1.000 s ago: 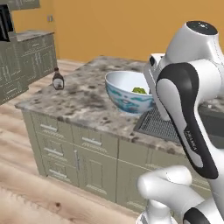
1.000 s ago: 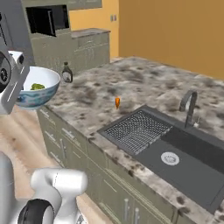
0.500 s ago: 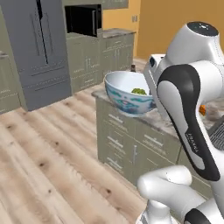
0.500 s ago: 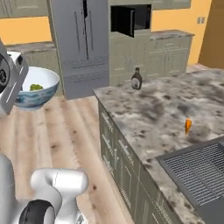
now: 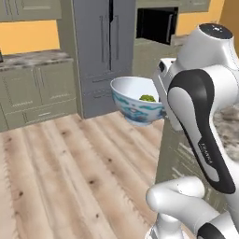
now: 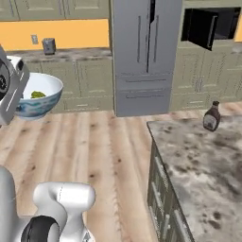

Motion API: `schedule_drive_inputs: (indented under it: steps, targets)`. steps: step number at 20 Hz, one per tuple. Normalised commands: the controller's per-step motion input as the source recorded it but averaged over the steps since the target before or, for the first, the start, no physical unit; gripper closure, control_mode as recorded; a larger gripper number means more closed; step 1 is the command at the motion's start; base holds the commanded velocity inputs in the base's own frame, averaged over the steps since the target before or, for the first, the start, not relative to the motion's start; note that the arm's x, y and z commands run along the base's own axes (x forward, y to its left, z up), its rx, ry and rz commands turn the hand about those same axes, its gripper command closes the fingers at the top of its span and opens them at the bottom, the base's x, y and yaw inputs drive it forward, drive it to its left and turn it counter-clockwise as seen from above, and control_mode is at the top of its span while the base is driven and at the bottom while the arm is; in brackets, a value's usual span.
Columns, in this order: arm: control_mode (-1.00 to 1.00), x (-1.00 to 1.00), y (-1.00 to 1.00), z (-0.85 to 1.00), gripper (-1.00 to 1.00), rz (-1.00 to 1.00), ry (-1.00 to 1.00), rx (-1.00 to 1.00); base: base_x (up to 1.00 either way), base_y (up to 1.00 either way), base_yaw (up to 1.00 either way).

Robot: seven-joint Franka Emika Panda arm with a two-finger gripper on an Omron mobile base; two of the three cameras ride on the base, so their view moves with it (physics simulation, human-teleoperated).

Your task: Pick the broccoli from the sink and place it in the bowl. Then pick the bowl and place it in the microwave. Then close the microwave door and press the start button.

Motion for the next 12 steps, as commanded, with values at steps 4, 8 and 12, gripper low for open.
schedule_drive_inputs:
  steps: [4, 8, 12]
  targets:
    - [1.0, 0.0, 0.0, 0.0, 1.0, 0.0, 0.0, 0.0, 1.0, 0.37, 0.31]
    - [1.0, 0.0, 0.0, 0.0, 1.0, 0.0, 0.0, 0.0, 1.0, 0.29, 0.24]
    - [1.0, 0.0, 0.0, 0.0, 1.0, 0.0, 0.0, 0.0, 1.0, 0.27, 0.21]
